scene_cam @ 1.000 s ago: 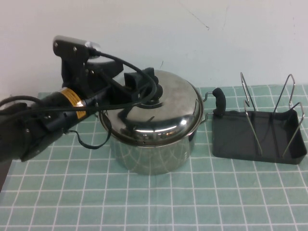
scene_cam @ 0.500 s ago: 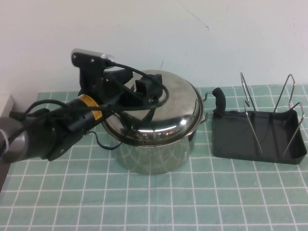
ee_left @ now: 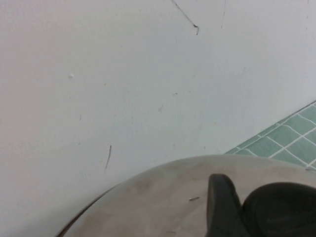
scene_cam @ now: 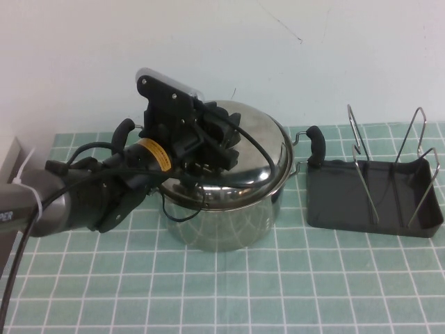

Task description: Put pot lid on rack

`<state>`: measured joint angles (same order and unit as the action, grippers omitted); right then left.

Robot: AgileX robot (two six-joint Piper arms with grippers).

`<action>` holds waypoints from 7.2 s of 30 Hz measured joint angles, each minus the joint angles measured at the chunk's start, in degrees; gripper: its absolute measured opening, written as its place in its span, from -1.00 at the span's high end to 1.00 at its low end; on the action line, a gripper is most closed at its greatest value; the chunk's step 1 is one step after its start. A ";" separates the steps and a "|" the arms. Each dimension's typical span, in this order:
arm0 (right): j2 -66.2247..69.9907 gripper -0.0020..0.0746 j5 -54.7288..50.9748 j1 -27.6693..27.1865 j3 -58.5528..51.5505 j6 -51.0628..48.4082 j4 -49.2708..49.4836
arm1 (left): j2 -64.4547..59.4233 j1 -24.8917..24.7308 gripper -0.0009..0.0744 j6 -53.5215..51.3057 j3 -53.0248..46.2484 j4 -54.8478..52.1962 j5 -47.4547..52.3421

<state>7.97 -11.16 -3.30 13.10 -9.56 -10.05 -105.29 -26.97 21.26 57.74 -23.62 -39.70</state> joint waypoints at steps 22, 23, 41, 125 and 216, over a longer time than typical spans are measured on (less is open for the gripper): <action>1.89 0.95 -0.04 0.97 16.61 24.70 4.72 | 15.93 -2.92 0.13 5.88 -0.32 -4.34 -24.80; 2.45 0.95 -2.25 1.76 17.58 23.54 7.58 | 16.82 -4.25 0.13 5.46 -0.32 -4.43 -24.96; 11.38 -0.44 -23.61 12.60 23.01 -27.21 74.64 | 19.44 -25.55 0.13 2.70 0.28 4.44 -25.81; 84.60 0.77 -6.78 13.09 47.54 -68.02 108.08 | 51.14 -28.19 0.98 66.13 -14.38 -55.21 27.51; 4.95 0.95 -33.27 -2.38 4.81 -60.37 48.62 | 91.17 -25.61 0.98 9.88 -38.78 -4.80 56.37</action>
<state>12.93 -44.43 -5.68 17.91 -69.93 38.57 -14.12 -52.59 31.14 18.96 -28.43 16.67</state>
